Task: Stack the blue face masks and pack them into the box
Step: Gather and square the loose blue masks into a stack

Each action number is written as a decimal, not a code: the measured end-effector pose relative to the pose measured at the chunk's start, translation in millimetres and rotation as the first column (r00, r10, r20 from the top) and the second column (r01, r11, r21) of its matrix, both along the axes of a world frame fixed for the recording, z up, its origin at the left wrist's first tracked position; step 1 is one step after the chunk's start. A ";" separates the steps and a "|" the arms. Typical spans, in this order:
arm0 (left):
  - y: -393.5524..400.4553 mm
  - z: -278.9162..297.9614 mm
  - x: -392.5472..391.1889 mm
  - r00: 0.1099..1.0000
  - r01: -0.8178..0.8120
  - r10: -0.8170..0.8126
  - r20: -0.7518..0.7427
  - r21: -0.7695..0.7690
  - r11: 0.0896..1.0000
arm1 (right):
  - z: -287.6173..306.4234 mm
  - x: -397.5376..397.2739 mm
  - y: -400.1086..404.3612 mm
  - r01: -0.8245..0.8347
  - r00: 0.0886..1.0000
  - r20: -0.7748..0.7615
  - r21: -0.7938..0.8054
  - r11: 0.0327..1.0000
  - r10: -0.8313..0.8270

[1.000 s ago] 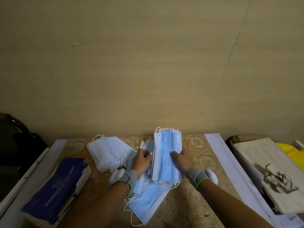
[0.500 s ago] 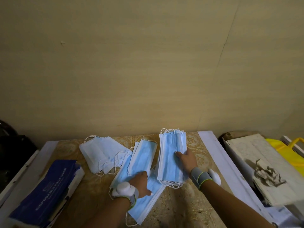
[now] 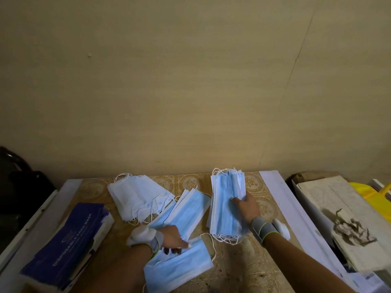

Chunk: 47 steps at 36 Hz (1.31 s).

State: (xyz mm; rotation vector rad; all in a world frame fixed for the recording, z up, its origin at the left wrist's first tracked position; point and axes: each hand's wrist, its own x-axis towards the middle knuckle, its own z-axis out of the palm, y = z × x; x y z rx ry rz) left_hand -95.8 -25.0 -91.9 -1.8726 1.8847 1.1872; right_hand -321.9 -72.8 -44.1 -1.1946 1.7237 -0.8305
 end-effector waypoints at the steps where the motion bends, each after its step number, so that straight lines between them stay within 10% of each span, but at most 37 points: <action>1: -0.9 2.3 1.3 0.999 -0.029 0.028 -0.017 -0.040 0.999 | -0.4 0.8 0.1 -0.004 1.000 -0.019 0.002 1.000 0.004; 13: -27.3 6.3 6.9 0.957 -0.235 0.290 0.009 -0.561 0.794 | 1.7 -1.5 1.7 -0.025 0.996 -0.082 0.030 0.999 0.028; 26: -43.9 -25.3 3.4 0.921 -0.238 0.319 0.224 -0.324 0.915 | -2.7 -15.7 3.9 -0.004 0.994 -0.112 0.029 1.000 0.007; 47: -52.4 -11.6 2.2 0.946 -0.308 0.322 -0.038 -0.418 0.855 | -12.0 -16.6 -7.8 -0.039 0.985 -0.165 0.094 0.995 0.054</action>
